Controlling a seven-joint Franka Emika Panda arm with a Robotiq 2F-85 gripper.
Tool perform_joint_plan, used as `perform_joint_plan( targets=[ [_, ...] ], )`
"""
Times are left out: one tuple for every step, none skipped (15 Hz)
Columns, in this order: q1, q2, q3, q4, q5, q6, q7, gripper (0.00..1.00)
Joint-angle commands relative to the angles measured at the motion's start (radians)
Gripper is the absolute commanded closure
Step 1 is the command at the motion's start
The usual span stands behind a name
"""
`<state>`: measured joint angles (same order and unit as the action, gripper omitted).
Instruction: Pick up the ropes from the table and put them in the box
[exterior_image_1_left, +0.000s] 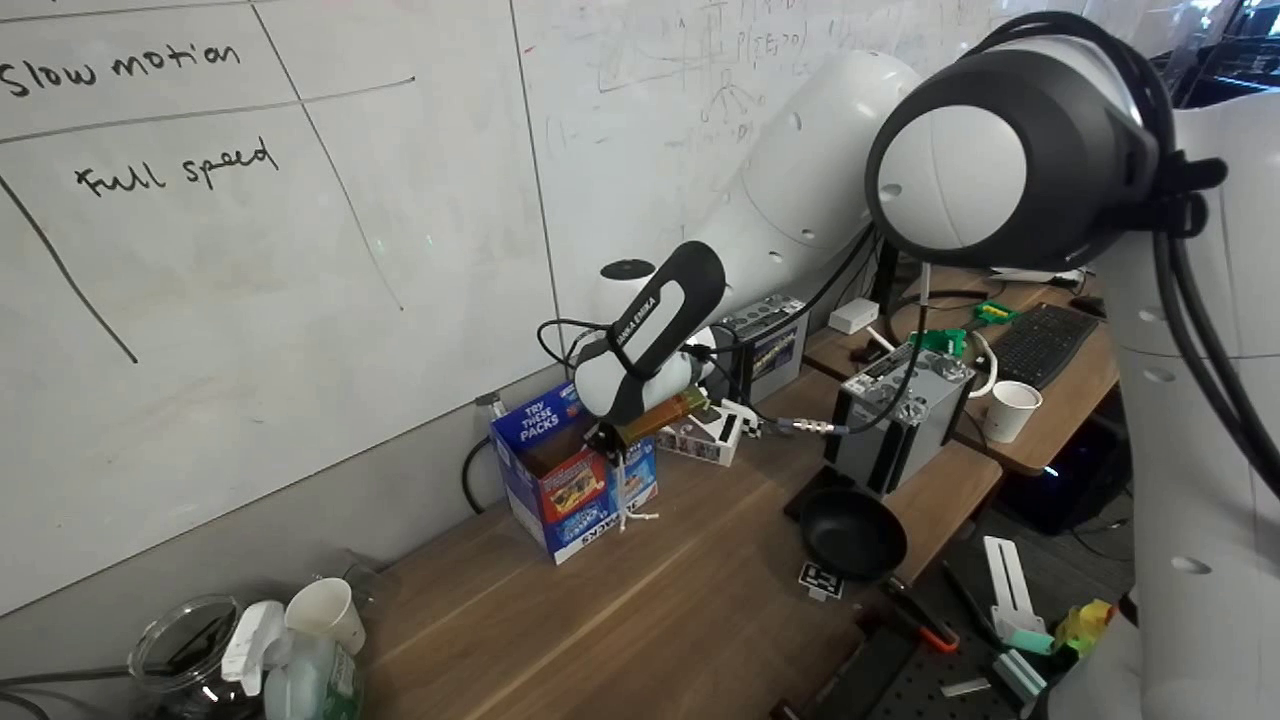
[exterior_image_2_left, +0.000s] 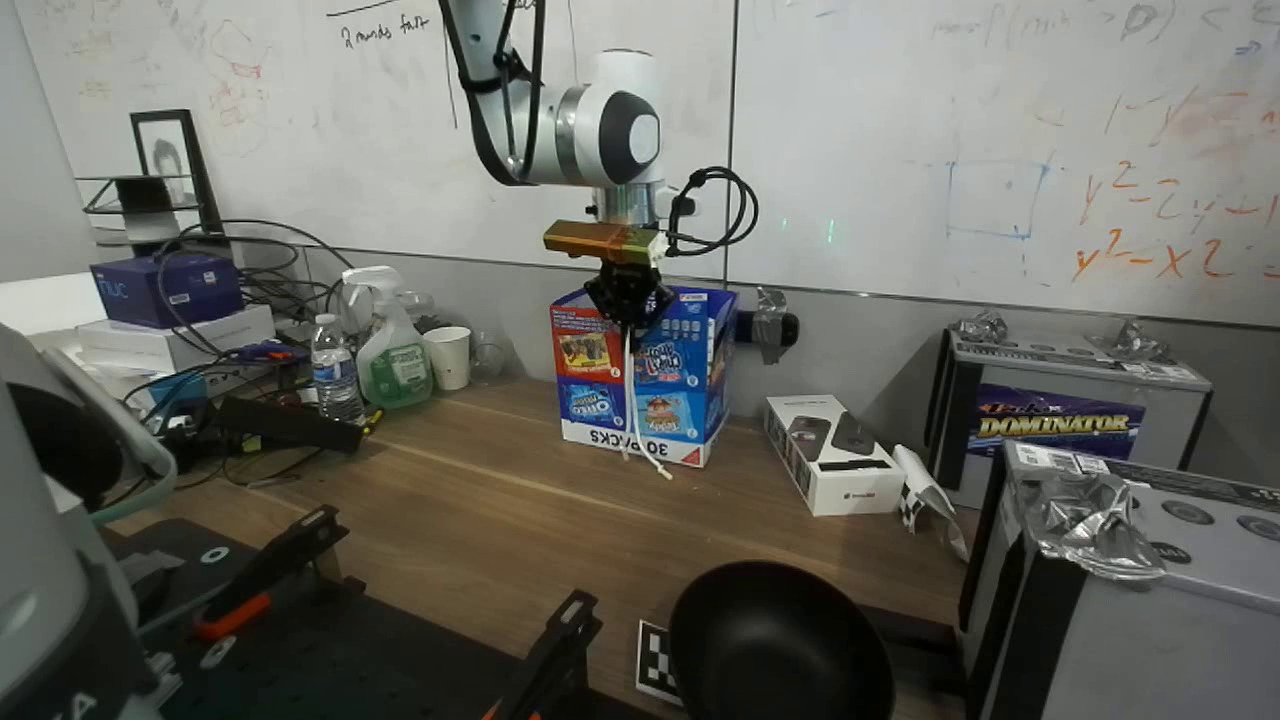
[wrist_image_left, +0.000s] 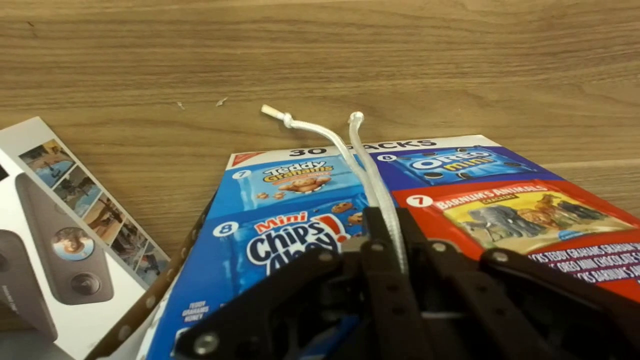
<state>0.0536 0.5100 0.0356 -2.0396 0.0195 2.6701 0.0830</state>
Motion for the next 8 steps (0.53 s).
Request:
perform_joint_plan(
  targets=[
    [0.004,-0.047,-0.004,-0.012,0.012,-0.033,0.013,0.86],
    [0.01,-0.065,-0.007,-0.021,0.009,-0.037,0.024,0.87],
    [0.017,-0.091,-0.012,-0.032,0.005,-0.042,0.038,0.86],
    [0.024,-0.115,-0.016,-0.042,0.0,-0.047,0.052,0.88],
    [0.033,-0.146,-0.021,-0.053,-0.006,-0.058,0.071,0.88],
    [0.041,-0.173,-0.026,-0.06,-0.013,-0.069,0.09,0.89],
    [0.051,-0.202,-0.032,-0.067,-0.024,-0.083,0.11,0.89],
    [0.065,-0.23,-0.04,-0.072,-0.042,-0.097,0.138,0.89]
  ],
)
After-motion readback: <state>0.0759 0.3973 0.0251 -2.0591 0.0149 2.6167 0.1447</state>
